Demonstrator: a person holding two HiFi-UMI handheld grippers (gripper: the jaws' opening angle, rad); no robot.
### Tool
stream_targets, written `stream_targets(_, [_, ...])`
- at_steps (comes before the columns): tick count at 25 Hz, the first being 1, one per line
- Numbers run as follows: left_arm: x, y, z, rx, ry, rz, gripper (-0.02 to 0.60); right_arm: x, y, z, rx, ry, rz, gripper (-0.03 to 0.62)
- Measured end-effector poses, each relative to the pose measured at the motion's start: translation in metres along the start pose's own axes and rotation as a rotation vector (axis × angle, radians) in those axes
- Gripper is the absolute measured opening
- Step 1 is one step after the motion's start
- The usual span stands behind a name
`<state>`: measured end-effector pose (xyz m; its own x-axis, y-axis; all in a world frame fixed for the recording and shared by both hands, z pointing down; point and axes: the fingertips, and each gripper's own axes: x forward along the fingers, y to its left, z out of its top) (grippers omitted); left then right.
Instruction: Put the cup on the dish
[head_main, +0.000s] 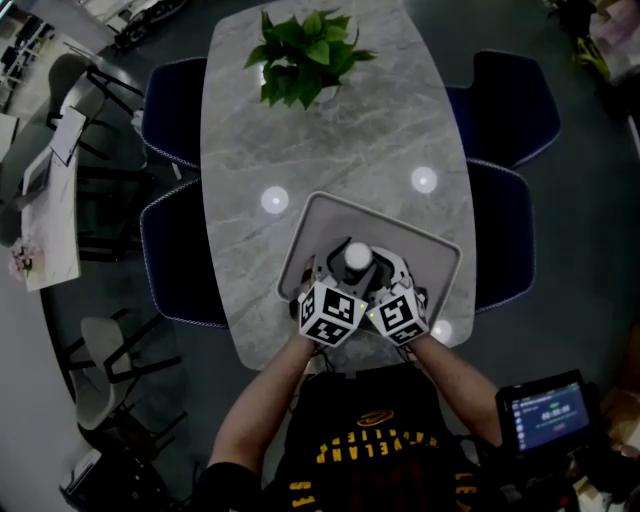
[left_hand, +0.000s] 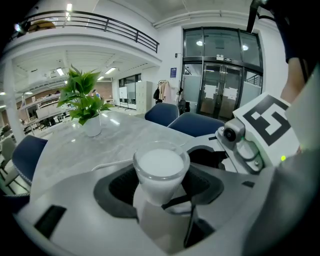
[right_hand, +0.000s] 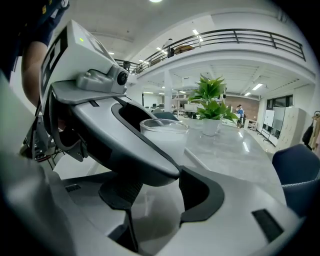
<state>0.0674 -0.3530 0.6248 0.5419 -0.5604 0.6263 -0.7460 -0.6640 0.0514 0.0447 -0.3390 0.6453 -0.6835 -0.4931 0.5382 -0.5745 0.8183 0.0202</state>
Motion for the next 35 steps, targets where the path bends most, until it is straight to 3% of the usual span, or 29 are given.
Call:
stream_targets(17, [0.008, -0.004, -0.016, 0.021, -0.001, 0.006, 0.264, 0.003, 0.001, -0.014, -0.13, 0.104, -0.026, 0.235])
stream_targets(35, [0.015, -0.002, -0.024, -0.041, -0.016, -0.022, 0.264, 0.008, 0.001, -0.025, -0.104, 0.162, 0.001, 0.236])
